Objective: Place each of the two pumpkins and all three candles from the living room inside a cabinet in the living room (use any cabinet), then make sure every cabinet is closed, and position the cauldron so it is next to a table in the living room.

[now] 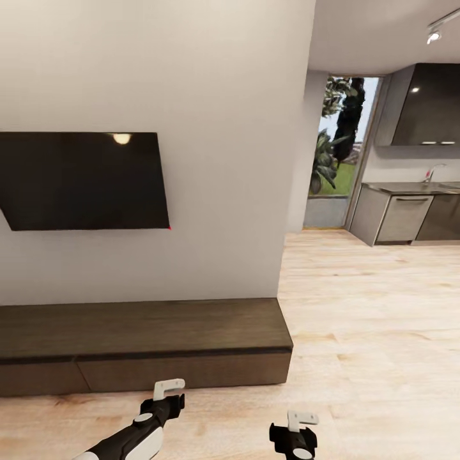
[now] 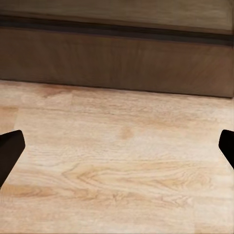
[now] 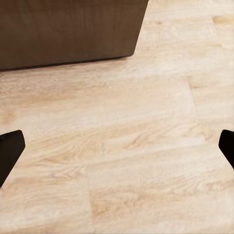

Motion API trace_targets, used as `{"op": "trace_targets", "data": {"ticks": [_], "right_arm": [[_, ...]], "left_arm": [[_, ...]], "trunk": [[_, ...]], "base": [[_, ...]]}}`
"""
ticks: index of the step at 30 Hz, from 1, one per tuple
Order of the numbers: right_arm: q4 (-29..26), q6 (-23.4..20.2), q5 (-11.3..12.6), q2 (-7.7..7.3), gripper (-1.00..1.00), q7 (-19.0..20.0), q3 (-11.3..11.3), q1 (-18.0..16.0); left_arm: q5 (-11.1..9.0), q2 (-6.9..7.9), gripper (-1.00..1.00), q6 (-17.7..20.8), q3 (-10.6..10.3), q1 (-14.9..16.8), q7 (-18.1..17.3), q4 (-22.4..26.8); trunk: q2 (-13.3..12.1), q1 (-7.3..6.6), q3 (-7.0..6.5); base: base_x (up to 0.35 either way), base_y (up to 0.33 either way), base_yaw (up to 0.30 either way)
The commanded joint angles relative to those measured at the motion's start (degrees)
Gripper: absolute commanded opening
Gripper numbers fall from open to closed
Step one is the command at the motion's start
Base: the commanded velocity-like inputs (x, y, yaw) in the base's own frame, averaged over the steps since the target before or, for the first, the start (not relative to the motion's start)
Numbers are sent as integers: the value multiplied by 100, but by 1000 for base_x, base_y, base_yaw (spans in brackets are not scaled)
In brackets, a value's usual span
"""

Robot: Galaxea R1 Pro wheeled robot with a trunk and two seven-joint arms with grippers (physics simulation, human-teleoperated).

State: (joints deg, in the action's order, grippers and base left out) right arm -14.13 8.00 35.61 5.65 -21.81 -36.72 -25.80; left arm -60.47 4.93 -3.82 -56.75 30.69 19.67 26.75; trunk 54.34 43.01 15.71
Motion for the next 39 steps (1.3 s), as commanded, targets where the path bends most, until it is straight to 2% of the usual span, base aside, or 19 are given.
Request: {"op": "trace_targets", "data": {"ticks": [1, 4, 8, 9, 12, 17, 21, 22, 24, 25, 28, 29, 31, 32, 36, 39], "right_arm": [[-4, 47, 63, -1, 100, -23, -51, -7], [-126, 190, 61, 5, 100, -47, -53, -12], [-820, 448, 61, -22, 100, -85, -45, -16], [-1152, 502, 61, -34, 100, -89, -44, -15], [-1639, 584, 59, -44, 100, -83, -52, -9], [-2061, 682, 77, -68, 100, 24, -30, 18], [-2226, 705, 144, -83, 100, 253, 138, 68], [-2259, 706, 161, -84, 100, 389, 338, 77], [-2270, 692, 169, -83, 100, 563, 598, 83], [-2267, 675, 176, -87, 100, 768, 852, 87], [-2244, 646, 184, -121, 100, 1154, 1200, 90], [-2201, 606, 199, -177, 100, 1441, 1473, 91], [-2138, 529, 268, -225, 100, 1750, 1798, 92], [-2076, 426, 373, -253, 100, 2092, 2110, 92], [-1750, 145, 598, -280, 100, 2766, 2645, 93], [-1378, 28, 781, -282, 100, 3027, 2864, 89]], "left_arm": [[-61, 10, 100, -68, -50, 7, 36, 19], [-61, 35, 100, -164, -53, 7, 33, 89], [-58, 64, 100, -356, -53, 7, 25, 380], [-52, 87, 100, -566, -56, 4, 22, 466], [9, 177, 100, -956, -61, 2, 18, 528], [61, 246, 100, -1179, -63, -1, 17, 573], [74, 268, 100, -1253, -64, -1, 12, 592], [76, 272, 100, -1269, -64, -1, 11, 596], [74, 275, 100, -1280, -62, -2, 9, 600], [68, 280, 100, -1289, -60, -2, 7, 615], [58, 303, 100, -1297, -58, -3, 4, 696], [53, 333, 100, -1298, -57, -19, 2, 778], [51, 378, 100, -1294, -56, -79, 0, 892], [44, 424, 100, -1280, -54, -151, -1, 1025], [21, 549, 100, -1250, -49, -270, -7, 1286], [0, 623, 100, -1229, -48, -302, 1, 1432]], "trunk": [[5, 1, 8], [5, 1, 8], [5, 1, 8], [5, 1, 8], [5, 1, 8], [5, 1, 8], [5, 1, 8], [5, 1, 8], [5, 1, 8], [5, 1, 8], [5, 1, 8], [5, 1, 8], [5, 1, 8], [5, 1, 8], [5, 1, 8], [5, 1, 8]], "base": [[2, 3, 0], [1, 1, 0], [0, 0, 0], [0, 0, 0], [0, 0, 0], [0, 0, 0], [0, 0, 0], [0, 0, 0], [0, 0, 0], [0, 0, 0], [0, 0, 0], [0, 0, 0], [0, 0, 0], [0, 0, 0], [0, 0, 0], [0, 0, 0]]}}
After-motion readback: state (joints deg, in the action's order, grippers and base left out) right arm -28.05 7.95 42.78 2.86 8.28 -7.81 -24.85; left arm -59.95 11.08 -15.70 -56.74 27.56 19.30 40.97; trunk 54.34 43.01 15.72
